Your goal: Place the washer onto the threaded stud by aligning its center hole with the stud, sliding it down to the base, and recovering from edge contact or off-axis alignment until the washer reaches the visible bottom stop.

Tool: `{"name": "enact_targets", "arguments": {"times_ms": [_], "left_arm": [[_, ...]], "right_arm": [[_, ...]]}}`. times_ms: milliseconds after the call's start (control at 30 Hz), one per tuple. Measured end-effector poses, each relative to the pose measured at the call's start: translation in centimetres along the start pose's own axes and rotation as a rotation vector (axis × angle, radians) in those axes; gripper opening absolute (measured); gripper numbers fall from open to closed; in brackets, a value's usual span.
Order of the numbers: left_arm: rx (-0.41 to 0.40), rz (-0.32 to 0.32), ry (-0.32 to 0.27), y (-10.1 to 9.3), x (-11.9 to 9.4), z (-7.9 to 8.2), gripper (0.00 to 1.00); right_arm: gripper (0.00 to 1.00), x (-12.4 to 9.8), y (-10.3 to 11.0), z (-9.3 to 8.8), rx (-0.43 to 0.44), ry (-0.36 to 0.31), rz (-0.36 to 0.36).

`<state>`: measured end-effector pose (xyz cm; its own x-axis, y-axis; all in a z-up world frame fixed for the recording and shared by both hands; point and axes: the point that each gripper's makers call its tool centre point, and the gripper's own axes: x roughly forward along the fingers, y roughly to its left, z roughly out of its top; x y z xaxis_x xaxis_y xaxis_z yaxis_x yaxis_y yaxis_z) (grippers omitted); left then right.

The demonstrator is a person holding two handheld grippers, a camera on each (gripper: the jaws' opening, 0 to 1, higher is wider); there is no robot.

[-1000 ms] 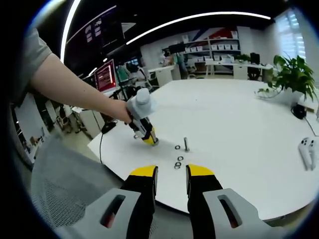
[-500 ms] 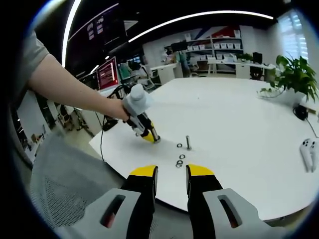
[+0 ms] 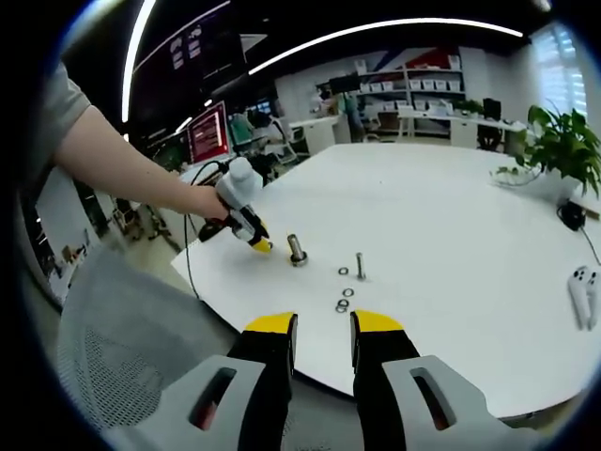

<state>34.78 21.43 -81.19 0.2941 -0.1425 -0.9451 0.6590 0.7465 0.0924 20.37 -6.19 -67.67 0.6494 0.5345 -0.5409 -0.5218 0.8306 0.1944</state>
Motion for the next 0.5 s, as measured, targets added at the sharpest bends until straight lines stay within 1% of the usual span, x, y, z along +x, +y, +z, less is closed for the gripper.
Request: {"name": "enact_targets", "arguments": {"times_ms": [67, 100, 167, 300, 433, 500], "left_arm": [[-0.023, 0.008, 0.001, 0.6, 0.1, -0.6, 0.28], [-0.051, 0.006, 0.009, 0.8, 0.2, -1.0, 0.28], [-0.074, 0.006, 0.017, 1.0, 0.3, -1.5, 0.28], [-0.111, 0.001, 0.004, 1.1, 0.4, -1.6, 0.28], [-0.12, -0.006, 0.005, 1.2, 0.9, -1.6, 0.28], [-0.131, -0.008, -0.008, 1.2, 1.1, -1.5, 0.29]], "right_arm": [[0.25, 0.0, -0.1, -0.1, 0.003, 0.001, -0.003], [0.25, 0.0, -0.1, -0.1, 0.002, 0.002, -0.004], [0.25, 0.0, -0.1, -0.1, 0.0, 0.004, -0.005], [0.25, 0.0, -0.1, -0.2, -0.002, 0.01, -0.008], [0.25, 0.0, -0.2, -0.3, -0.005, 0.017, -0.01], [0.25, 0.0, -0.3, -0.3, -0.004, 0.019, -0.013]]}}
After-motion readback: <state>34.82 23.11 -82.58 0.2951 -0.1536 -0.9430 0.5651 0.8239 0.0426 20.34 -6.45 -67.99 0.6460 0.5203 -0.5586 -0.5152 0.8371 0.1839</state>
